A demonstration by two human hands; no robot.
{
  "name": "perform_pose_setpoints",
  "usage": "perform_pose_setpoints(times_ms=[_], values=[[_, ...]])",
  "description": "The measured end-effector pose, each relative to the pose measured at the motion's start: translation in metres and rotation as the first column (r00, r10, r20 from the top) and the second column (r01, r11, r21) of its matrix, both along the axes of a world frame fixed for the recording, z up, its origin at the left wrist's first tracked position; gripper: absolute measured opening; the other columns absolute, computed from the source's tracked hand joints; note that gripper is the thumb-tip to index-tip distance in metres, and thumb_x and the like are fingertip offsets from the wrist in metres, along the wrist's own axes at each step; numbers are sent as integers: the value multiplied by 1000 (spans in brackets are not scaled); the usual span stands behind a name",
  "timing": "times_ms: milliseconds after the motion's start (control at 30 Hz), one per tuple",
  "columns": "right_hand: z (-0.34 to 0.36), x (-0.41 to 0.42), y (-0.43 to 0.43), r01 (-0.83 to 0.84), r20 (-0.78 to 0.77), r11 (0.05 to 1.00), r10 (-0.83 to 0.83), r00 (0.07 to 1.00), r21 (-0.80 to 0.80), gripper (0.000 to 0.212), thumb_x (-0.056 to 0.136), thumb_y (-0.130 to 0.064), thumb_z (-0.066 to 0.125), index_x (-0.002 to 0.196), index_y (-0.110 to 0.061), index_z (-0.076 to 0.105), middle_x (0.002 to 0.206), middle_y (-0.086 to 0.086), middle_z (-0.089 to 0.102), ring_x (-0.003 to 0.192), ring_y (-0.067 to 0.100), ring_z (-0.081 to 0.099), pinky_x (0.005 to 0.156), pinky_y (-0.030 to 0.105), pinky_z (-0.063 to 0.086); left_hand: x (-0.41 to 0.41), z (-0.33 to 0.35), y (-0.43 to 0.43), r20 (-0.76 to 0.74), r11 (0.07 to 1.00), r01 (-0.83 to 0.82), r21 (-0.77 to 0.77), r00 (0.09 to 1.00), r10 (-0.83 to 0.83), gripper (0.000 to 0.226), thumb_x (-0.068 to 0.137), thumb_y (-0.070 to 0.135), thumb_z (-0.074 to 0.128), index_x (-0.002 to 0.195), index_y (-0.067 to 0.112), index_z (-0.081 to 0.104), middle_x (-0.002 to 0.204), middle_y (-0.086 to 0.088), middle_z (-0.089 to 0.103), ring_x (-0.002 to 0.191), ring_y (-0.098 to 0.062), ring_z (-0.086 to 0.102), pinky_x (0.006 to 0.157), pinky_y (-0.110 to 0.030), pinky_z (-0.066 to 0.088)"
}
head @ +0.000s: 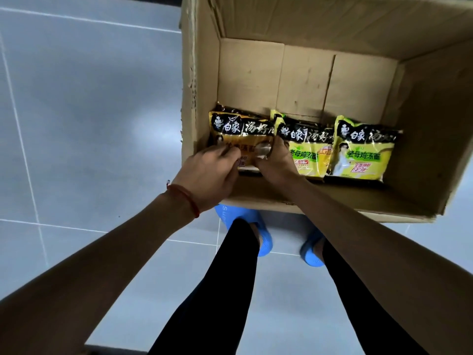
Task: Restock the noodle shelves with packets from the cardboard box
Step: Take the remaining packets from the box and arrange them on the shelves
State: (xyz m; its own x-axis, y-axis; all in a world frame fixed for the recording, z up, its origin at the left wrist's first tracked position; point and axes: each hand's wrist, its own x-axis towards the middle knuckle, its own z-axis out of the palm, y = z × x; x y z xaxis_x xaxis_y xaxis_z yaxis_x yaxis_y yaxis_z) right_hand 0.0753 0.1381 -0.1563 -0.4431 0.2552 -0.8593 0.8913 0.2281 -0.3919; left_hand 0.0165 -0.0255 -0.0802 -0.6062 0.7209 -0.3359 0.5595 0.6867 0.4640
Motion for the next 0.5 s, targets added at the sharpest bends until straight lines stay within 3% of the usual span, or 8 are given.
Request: perform_pose_setpoints(times_ms=[67, 133, 200, 333, 500], values=[[-1, 1, 4, 76, -12, 997, -76, 997, -29, 36, 82, -34, 68, 115, -26, 56, 108, -1, 66, 99, 19, 66, 83, 38, 58, -1, -2, 1, 6, 1000, 0, -1, 1000, 0, 21, 95, 23, 43, 98, 10, 60, 91, -11, 64, 76, -35, 61, 57, -36, 45], [1, 1, 9, 145, -19, 987, -147, 989, -64, 15, 87, -27, 66, 102, -29, 61, 96, -2, 72, 89, 19, 71, 79, 42, 61, 0, -3, 2, 8, 1000, -8, -3, 1000, 8, 22, 95, 23, 43, 99, 11, 61, 91, -11, 64, 76, -35, 61, 58, -37, 46], [5, 1, 12, 121, -44, 988, -125, 991, -101, 8, 87, -20, 68, 87, -28, 66, 84, -4, 75, 84, 21, 73, 75, 42, 61, 0, -3, 3, 4, 1000, -17, -12, 1000, 17, 23, 94, 24, 43, 99, 10, 61, 90, -11, 64, 75, -35, 61, 57, -38, 46], [-2, 4, 14, 77, -63, 988, -86, 994, -136, 9, 84, -25, 74, 83, -30, 66, 84, -4, 74, 84, 19, 71, 69, 33, 59, 1, -4, 4, 3, 999, -20, -28, 1000, 20, 22, 93, 22, 43, 97, 10, 61, 87, -11, 63, 75, -35, 59, 56, -38, 44], [-8, 9, 10, 98, -75, 991, -105, 992, -93, 50, 78, -41, 81, 108, -26, 45, 109, 4, 58, 95, 19, 60, 70, 28, 51, 2, -3, 6, 7, 998, -37, -44, 999, 37, 18, 95, 21, 46, 99, 11, 61, 88, -11, 64, 75, -34, 59, 57, -36, 43]])
